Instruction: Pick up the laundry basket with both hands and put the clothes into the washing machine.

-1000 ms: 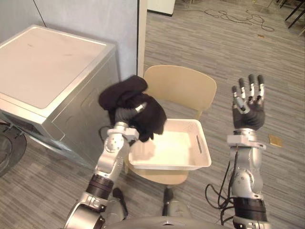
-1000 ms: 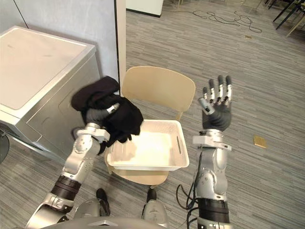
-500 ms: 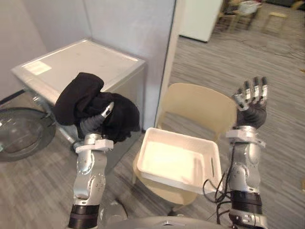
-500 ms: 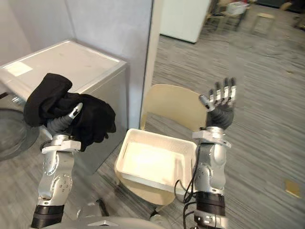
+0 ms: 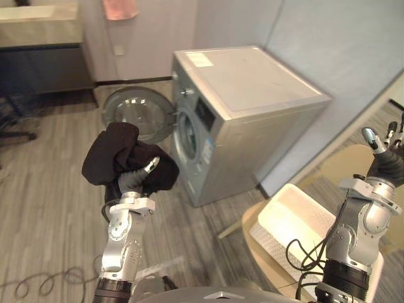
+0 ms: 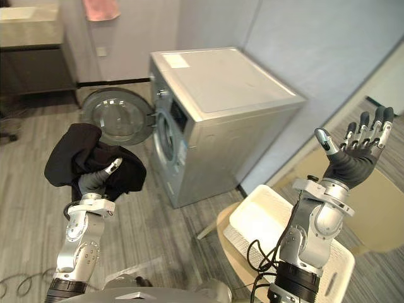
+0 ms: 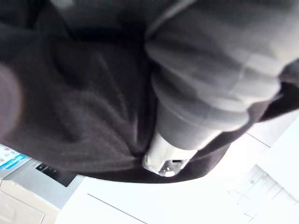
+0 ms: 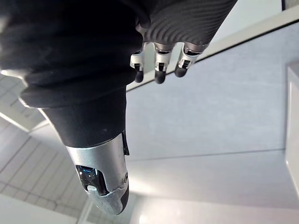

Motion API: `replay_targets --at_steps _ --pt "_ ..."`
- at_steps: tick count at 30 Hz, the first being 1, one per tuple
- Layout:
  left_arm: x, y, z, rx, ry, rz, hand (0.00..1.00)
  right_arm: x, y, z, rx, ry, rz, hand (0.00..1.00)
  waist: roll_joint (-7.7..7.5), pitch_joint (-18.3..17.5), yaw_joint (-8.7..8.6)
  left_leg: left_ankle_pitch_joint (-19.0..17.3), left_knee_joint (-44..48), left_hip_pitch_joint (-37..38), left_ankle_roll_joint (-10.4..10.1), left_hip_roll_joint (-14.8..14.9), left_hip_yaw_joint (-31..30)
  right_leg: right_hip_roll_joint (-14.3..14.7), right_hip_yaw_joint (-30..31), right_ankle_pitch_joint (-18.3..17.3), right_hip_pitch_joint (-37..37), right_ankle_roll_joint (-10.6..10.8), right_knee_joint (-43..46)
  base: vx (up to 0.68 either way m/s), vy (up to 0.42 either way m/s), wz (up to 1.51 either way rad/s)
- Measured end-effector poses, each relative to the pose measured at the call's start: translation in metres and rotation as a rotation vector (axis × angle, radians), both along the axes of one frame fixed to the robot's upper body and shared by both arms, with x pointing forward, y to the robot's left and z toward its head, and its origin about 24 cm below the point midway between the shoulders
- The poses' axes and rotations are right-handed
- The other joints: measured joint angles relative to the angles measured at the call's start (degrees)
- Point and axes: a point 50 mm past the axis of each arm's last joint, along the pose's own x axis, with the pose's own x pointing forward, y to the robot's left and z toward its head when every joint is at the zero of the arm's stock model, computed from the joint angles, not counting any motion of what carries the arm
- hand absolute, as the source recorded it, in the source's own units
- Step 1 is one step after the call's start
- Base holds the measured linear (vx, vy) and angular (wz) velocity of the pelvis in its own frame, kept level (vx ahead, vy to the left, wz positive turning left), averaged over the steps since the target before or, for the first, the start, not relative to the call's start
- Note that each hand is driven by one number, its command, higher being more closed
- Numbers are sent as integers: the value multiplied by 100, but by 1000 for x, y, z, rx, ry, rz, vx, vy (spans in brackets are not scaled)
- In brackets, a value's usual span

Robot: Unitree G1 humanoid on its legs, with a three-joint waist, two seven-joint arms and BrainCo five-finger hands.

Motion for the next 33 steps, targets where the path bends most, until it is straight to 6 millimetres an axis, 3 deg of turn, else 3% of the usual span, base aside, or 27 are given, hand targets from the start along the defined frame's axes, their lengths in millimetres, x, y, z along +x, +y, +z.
replay_targets --at_steps 2,3,5,7,9,11,12,13,14,15,16,17,18,19,22,24,26,27,28,29,30,31,33 --pt "-1 -14 -4 0 15 -58 100 -11 2 8 -41 -31 -10 0 -28 32 -138 283 -684 272 -55 -255 -24 468 313 -286 -312 140 195 77 55 129" --pt "-1 -17 -4 0 15 -73 100 -13 3 10 -49 -34 -11 0 -67 56 -160 335 -827 366 -64 -342 -27 528 236 -336 -358 128 197 121 30 111" --pt "-2 -30 -4 -2 12 -134 100 -18 4 6 -60 -11 -21 0 -167 114 -162 398 -1108 655 -64 -622 -28 580 -460 -413 -612 17 191 135 4 68" --pt "-1 -36 -8 4 27 -162 100 -21 4 -1 -84 53 -71 0 -156 114 -170 403 -1290 822 -72 -754 -28 542 -994 -386 -766 -49 84 175 21 40" --pt "-1 -39 -12 8 51 -178 100 -26 4 -15 -84 150 -153 0 -124 95 -309 438 -1574 1081 -124 -904 93 515 -1831 -188 -786 -378 -453 241 20 35" --pt "-2 -44 -17 -5 79 -190 100 -34 3 -29 -60 226 -210 0 -63 98 -451 404 -1549 1390 -219 -864 574 638 -2008 -4 -513 -693 -739 345 -10 31" --pt "-5 -51 -22 -33 107 -198 100 -37 2 -35 -65 280 -242 0 128 153 -477 250 -1246 1541 -492 -725 675 702 -2012 120 -255 -806 -889 525 14 14" --pt "-10 -56 -25 -56 125 -206 100 -39 5 -44 -41 331 -262 0 206 184 -538 200 85 1226 -510 -358 944 827 -2037 123 44 -666 -1070 475 29 -13" --pt "-12 -57 -27 -67 134 -205 100 -38 9 -46 -27 344 -263 0 228 178 -543 241 991 993 -530 -60 1161 904 -2046 112 170 -671 -1104 465 42 -79" --pt "-16 -56 -28 -82 138 -197 100 -40 18 -43 -44 344 -261 0 329 203 -413 636 2527 675 -334 658 1542 1061 -2068 -25 401 -723 -1140 424 68 -159" --pt "-19 -54 -31 -85 147 -190 100 -44 26 -32 -76 302 -274 0 427 232 -235 1418 3618 430 -249 1302 1679 1214 -1642 -175 547 -748 -1111 400 126 -193" --pt "-21 -51 -33 -86 159 -178 100 -47 29 -28 -83 285 -281 0 445 224 -168 1846 4033 309 -152 1502 1672 1251 -1343 -236 589 -788 -1101 351 233 -230" --pt "-24 -46 -38 -89 179 -151 100 -51 32 -24 -92 269 -308 0 454 220 -61 1771 4777 84 -122 1818 1613 1269 -853 -361 633 -728 -1032 327 276 -193" --pt "-26 -43 -41 -89 195 -132 100 -52 34 -25 -83 270 -319 0 414 227 -58 1497 5097 -52 -131 1978 1522 1228 -542 -430 645 -679 -979 398 320 -209" --pt "-29 -38 -46 -103 226 -103 100 -59 34 -35 -50 325 -345 0 291 286 -117 952 4703 -250 -158 2265 1290 857 506 -675 662 -328 -788 300 312 -144" --pt "-31 -39 -52 -122 255 -106 100 -56 37 -36 -36 325 -329 0 277 294 -103 758 3583 -276 -222 2207 966 616 1068 -800 648 -106 -772 230 426 -138" --pt "-34 -41 -66 -135 323 -117 100 -51 46 -38 -32 333 -277 0 345 276 -65 702 750 -74 -443 1770 57 469 1771 -991 458 229 -767 203 532 -134" --pt "-36 -43 -70 -135 340 -123 100 -53 45 -37 -47 338 -279 0 430 248 -62 739 -72 55 -515 1664 -219 493 1920 -1037 333 331 -750 280 742 -157" --pt "-40 -43 -78 -126 379 -129 100 -55 48 -37 -56 348 -270 0 434 259 -15 1292 -427 127 -1441 1402 -478 370 2363 -1113 133 578 -739 266 609 -119" --pt "-42 -41 -88 -117 425 -120 100 -64 49 -45 -56 406 -300 0 239 314 -166 1041 -201 37 -1250 1282 -170 273 2577 -1044 97 821 -793 295 554 -104" --pt "-44 -40 -91 -117 437 -113 100 -68 49 -49 -61 439 -317 0 164 365 -199 996 -37 -7 -1236 1260 -38 351 2572 -907 -26 875 -790 289 383 -109" --pt "-47 -37 -96 -115 461 -98 100 -71 51 -56 -91 496 -327 0 70 410 -140 802 337 -150 -1100 1276 185 398 2661 -638 -364 797 -792 309 444 -158" --pt "-49 -36 -103 -109 496 -86 100 -71 52 -78 -109 615 -340 0 5 392 -168 674 602 -239 -937 1364 622 466 3122 -95 -678 842 -970 216 379 -160"
